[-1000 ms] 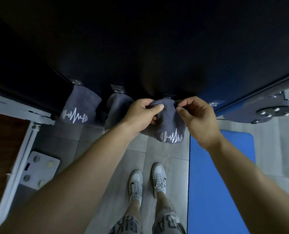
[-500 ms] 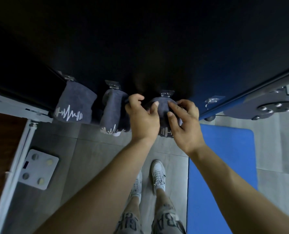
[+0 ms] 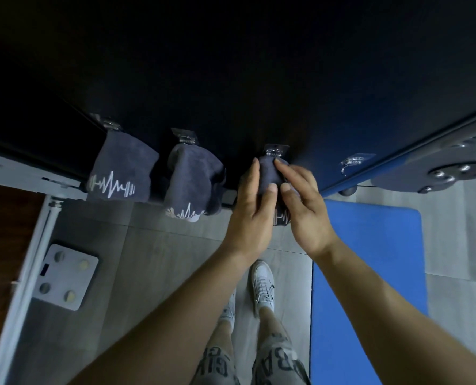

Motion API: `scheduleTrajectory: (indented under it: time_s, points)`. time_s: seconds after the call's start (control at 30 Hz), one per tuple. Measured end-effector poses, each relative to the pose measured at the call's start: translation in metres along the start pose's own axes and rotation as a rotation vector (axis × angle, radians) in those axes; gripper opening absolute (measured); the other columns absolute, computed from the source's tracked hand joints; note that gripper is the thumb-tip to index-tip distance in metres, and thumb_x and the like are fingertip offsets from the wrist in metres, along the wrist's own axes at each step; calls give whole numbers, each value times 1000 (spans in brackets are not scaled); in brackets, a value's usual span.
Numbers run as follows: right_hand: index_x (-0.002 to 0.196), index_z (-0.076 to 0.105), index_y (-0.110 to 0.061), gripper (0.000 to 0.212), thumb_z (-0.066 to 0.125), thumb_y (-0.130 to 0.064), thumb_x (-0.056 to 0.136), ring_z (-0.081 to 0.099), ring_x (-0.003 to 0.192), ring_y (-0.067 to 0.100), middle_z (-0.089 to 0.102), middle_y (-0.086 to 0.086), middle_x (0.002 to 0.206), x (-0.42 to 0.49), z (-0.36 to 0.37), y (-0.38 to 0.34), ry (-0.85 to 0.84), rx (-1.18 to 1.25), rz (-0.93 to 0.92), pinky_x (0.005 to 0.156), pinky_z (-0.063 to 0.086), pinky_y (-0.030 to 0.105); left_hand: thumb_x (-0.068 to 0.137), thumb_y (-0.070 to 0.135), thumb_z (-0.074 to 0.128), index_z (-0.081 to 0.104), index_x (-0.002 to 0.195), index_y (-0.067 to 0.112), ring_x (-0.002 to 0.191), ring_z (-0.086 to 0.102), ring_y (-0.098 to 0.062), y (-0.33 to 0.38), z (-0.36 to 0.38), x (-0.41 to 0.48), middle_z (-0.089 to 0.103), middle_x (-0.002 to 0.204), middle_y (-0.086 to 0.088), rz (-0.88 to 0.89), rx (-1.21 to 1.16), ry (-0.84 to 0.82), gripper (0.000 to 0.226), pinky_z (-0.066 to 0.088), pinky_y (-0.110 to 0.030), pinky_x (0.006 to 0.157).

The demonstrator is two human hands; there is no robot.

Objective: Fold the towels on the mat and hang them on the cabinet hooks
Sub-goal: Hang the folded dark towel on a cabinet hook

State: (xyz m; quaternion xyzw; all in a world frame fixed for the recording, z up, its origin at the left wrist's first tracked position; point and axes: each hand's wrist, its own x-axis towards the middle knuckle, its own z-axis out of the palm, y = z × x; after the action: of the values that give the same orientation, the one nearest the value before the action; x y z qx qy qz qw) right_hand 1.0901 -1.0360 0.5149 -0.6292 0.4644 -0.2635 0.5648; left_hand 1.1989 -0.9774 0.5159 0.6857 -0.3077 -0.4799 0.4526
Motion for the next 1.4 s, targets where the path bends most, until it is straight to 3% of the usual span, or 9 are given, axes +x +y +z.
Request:
scheduleTrajectory:
  time_s: [0.13, 0.33, 0.5, 0.67, 0.87, 1.0, 1.1, 1.17, 1.4]
  points:
    - [139, 55, -25, 37, 45, -20, 103, 47, 132, 6, 51, -4, 138, -1, 1, 5, 32, 58, 29, 114, 38, 29, 104, 45, 41, 18, 161, 32, 136, 28, 11, 0, -3, 5, 23, 163, 12, -36, -57, -51, 62, 28, 1, 98]
    - [141, 52, -32, 39, 43, -24, 104, 40, 138, 4, 44, -5, 142, -3, 4, 10, -19, 100, 63, 113, 35, 21, 95, 48, 45, 24, 158, 36, 143, 37, -1, -2, 2, 6, 32, 160, 8, -51, -235, -64, 67, 36, -34, 118]
    - [145, 46, -33, 39, 40, -22, 108, 39, 136, -5, 45, -8, 145, -6, -1, 14, -18, 87, 96, 115, 31, 18, 96, 59, 47, 17, 159, 35, 147, 28, -1, -12, 1, 7, 22, 165, 8, -48, -192, -30, 73, 31, -35, 120]
    - [154, 34, -31, 44, 32, -29, 110, 33, 123, -30, 33, -12, 156, -8, 15, 24, -34, 112, 178, 95, 30, -5, 94, 61, 44, 23, 158, 28, 146, 35, -8, -22, 9, 13, 33, 160, 2, -11, -175, 5, 75, 32, -45, 120]
    - [148, 44, -36, 46, 34, -49, 105, 38, 143, 7, 41, -8, 154, -5, 12, 39, -21, 191, 141, 120, 32, 42, 95, 56, 48, 25, 158, 23, 141, 37, -3, -19, 1, 11, 34, 159, 2, -39, -97, -6, 75, 35, -24, 113]
    - [132, 60, -32, 39, 40, -46, 102, 54, 128, 9, 59, -6, 136, -16, -2, 57, 235, 106, 207, 113, 41, 41, 102, 45, 50, 22, 158, 27, 143, 29, -6, -8, -15, 5, 25, 162, 4, 17, 181, 79, 65, 29, -28, 116]
    - [129, 62, -26, 31, 47, -32, 103, 60, 110, 3, 64, -3, 128, -38, -17, 76, 286, -122, 290, 98, 45, 16, 98, 43, 52, 36, 151, 21, 136, 42, -19, 5, -25, 1, 40, 152, -3, 187, 428, 175, 59, 40, -43, 111]
    - [128, 63, -25, 31, 50, -28, 101, 60, 108, 4, 64, -3, 126, -59, -30, 88, 254, -267, 352, 94, 46, 18, 95, 39, 53, 51, 139, 15, 126, 50, -22, 16, -26, -4, 50, 141, -5, 366, 583, 150, 50, 44, -42, 105]
    - [131, 61, -20, 37, 60, -27, 95, 52, 120, 29, 60, 5, 126, -161, -71, 107, 189, -667, 423, 98, 42, 39, 97, 40, 49, 61, 125, 21, 123, 47, -24, 52, 35, -36, 58, 125, 0, 743, 1106, -384, 36, 36, -39, 100]
